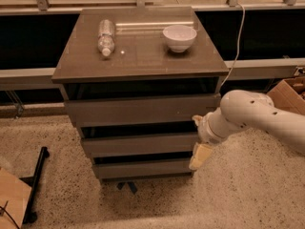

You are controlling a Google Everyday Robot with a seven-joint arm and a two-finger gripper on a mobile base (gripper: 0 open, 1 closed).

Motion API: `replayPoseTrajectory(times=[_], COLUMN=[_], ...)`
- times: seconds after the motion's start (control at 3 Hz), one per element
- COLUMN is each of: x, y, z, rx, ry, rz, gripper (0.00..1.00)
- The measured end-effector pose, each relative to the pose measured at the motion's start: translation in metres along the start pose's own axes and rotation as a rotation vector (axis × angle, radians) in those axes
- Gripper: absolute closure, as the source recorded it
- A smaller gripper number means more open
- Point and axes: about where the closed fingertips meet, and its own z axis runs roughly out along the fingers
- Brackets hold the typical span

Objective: Open middle drawer

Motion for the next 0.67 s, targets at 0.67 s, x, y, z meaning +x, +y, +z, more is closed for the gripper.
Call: replayPoseTrajectory(times=[0.67], x=[0.042], y=[-0.02], z=[0.091], rx=[-0.079], ry=[-0.059], rz=[0.09], gripper=[0.0])
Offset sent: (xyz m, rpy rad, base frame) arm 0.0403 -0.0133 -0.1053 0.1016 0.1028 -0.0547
